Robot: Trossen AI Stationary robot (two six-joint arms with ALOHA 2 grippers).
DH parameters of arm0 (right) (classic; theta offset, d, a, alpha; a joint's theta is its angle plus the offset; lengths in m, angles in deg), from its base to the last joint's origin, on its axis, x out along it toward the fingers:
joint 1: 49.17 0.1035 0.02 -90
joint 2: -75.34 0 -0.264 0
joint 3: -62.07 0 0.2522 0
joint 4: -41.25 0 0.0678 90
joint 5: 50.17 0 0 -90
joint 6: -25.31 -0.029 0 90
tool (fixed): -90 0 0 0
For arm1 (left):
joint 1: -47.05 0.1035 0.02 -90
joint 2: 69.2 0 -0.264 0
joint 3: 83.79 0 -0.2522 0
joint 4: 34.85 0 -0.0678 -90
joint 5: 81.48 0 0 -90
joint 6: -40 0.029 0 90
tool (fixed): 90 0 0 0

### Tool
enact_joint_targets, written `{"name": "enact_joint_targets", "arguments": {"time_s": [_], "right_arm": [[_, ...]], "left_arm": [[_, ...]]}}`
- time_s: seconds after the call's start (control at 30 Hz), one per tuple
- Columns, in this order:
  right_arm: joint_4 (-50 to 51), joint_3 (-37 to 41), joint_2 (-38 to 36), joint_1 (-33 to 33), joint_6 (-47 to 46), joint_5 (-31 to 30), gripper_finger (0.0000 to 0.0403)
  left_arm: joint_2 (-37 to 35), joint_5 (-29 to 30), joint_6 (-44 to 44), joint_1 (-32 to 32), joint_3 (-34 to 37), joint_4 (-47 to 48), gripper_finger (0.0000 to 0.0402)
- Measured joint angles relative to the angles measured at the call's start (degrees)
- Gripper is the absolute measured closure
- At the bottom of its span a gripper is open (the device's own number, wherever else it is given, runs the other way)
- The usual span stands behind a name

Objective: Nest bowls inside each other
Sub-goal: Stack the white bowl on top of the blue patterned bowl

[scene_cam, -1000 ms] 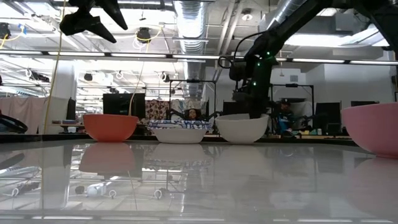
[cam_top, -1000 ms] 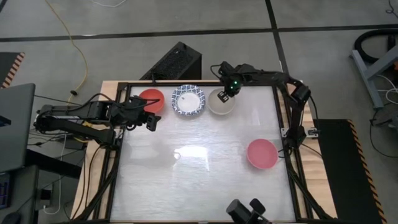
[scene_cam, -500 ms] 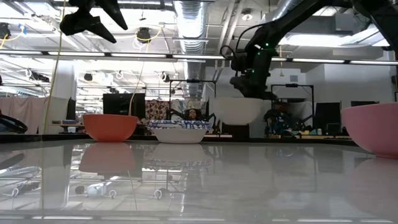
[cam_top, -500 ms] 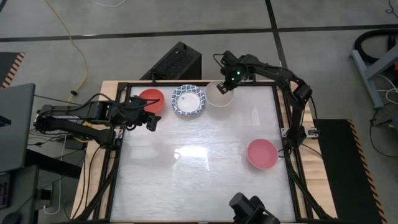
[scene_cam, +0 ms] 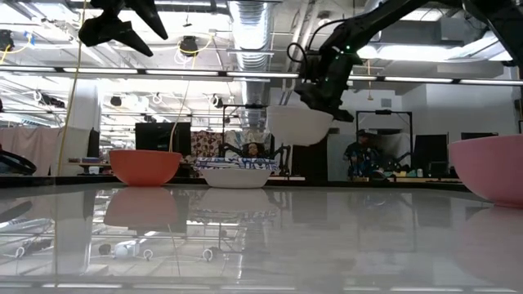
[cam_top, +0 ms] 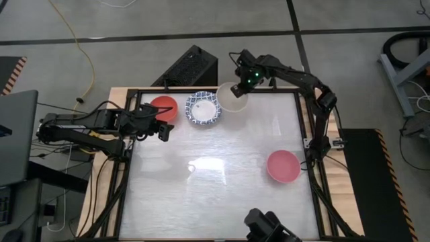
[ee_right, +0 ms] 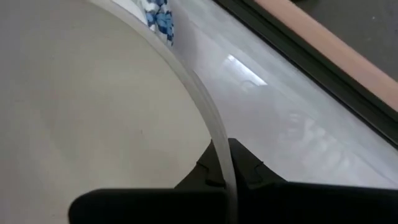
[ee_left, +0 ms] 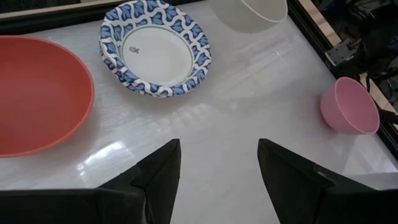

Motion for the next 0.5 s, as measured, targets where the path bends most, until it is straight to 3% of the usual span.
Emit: {"name": "enact_joint_targets", "arguments": {"time_s": [0.5], "right_arm": [[-5.5,0.0,0.0,4.2,-5.1,0.0,0.0396]], "left_arm": [[0.0,0.1,0.0,0.0,0.0,0.0,0.0199]]}}
